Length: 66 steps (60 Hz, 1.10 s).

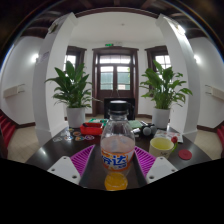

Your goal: Pour water

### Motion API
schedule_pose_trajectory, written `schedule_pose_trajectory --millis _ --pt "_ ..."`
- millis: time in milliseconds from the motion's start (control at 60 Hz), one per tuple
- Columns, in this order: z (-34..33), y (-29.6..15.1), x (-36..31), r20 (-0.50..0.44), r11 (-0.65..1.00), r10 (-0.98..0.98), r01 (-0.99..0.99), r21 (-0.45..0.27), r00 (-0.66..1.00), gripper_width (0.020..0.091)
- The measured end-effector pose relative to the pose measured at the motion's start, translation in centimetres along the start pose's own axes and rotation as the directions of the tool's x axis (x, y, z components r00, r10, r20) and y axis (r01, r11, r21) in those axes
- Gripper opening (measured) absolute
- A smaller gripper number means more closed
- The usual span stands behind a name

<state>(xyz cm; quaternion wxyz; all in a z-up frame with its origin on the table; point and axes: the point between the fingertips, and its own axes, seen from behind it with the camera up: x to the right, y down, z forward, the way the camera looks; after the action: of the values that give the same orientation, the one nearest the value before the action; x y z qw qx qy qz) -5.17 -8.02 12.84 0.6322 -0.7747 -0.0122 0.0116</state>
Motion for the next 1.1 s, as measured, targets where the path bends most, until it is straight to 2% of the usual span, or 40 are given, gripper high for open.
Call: schedule_pose_trajectory --millis 67,100,200,250,267,283,300,367,483,600,733,800,983,1100 --pt "0.4 0.3 1.0 -0.045 1.000 -0.021 0.022 0.016 0.999 0.0603" --pt "0.5 0.3 1.4 -0.066 0.999 -0.035 0.037 0.030 0.997 0.0515" --pt "0.6 -0.2 0.9 -0.039 0.997 -0.020 0.023 0.072 0.999 0.0481" --pt "0.8 -0.2 0.7 -0.023 0.996 -0.033 0.035 0.085 0.999 0.0450" --pt "0.8 -0.2 0.6 -0.018 0.995 -0.035 0.037 0.088 0.999 0.0417" --pt "0.8 -0.2 0.6 -0.015 0.995 -0.037 0.038 0.093 0.999 0.0454" --pt "0.8 -0.2 0.6 -0.014 0.995 -0.035 0.036 0.096 0.999 0.0383" --pt "1.0 -0.3 0.7 -0.006 0.994 -0.024 0.024 0.109 1.000 0.0358" --pt "0.9 -0.4 0.9 0.007 0.993 0.007 -0.008 0.121 1.000 0.0359" --pt "1.0 -0.4 1.7 -0.003 0.992 0.076 -0.075 0.097 0.997 0.0359" --pt "2.4 -1.3 3.1 -0.020 0.949 0.309 -0.307 0.070 0.951 0.0361" --pt "3.6 -2.0 3.7 0.008 0.888 0.455 -0.455 0.074 0.890 0.0360" --pt "6.3 -4.6 4.8 0.099 0.525 0.841 -0.846 0.094 0.532 0.0363" --pt "7.7 -5.7 5.9 0.174 0.209 0.960 -0.974 0.082 0.221 0.0366"
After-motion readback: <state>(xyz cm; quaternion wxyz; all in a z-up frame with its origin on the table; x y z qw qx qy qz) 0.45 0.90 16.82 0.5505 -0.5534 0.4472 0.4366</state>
